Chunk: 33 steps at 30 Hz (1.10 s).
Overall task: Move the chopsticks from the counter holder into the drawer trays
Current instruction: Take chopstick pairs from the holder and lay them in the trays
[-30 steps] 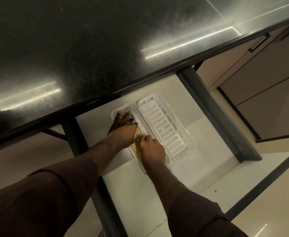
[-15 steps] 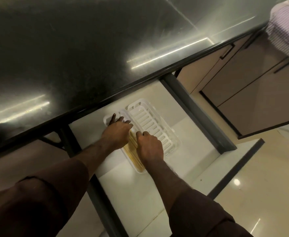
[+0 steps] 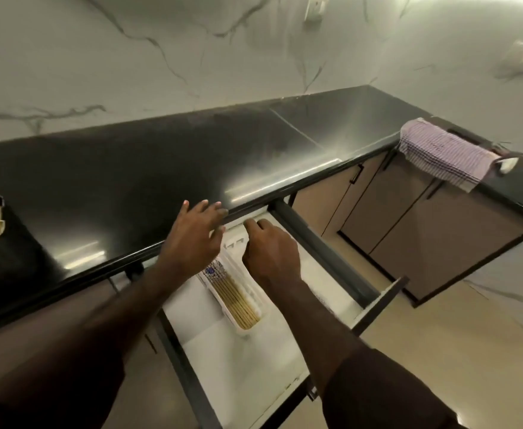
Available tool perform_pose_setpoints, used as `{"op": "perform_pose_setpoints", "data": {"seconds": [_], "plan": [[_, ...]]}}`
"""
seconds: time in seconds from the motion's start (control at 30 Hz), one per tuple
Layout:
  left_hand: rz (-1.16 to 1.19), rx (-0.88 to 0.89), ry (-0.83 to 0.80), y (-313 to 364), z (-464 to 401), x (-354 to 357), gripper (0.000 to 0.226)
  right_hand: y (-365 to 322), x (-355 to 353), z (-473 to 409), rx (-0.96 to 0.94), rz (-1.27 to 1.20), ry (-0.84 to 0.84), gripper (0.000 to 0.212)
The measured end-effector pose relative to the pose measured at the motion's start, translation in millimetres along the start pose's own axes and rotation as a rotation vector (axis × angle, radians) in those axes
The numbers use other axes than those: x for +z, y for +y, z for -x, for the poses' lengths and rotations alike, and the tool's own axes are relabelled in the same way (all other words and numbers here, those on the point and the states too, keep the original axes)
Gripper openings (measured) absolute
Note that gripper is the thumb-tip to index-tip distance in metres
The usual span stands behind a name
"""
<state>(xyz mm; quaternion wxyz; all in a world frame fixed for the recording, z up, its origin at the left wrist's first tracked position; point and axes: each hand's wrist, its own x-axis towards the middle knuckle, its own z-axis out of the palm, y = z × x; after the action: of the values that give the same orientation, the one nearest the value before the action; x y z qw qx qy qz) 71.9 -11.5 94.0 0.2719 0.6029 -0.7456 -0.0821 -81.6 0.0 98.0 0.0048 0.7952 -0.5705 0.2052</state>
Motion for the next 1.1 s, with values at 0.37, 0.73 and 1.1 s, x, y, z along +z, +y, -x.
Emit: {"op": "perform_pose_setpoints", "data": {"seconds": [0.37, 0.73, 1.1], "plan": [[-0.066, 0.041, 0.35, 14, 56, -155, 0.043, -108, -102, -15, -0.244, -0.045, 0.276, 0.031], [-0.087, -0.078, 0.5, -88, 97, -250, 0.045, -256, -82, -54, -0.393, -0.127, 0.271, 0.03], [-0.043, -0.19, 0.359, -249, 86, -302, 0.05, -386, 7, -124, -0.363, -0.197, 0.152, 0.028]]}}
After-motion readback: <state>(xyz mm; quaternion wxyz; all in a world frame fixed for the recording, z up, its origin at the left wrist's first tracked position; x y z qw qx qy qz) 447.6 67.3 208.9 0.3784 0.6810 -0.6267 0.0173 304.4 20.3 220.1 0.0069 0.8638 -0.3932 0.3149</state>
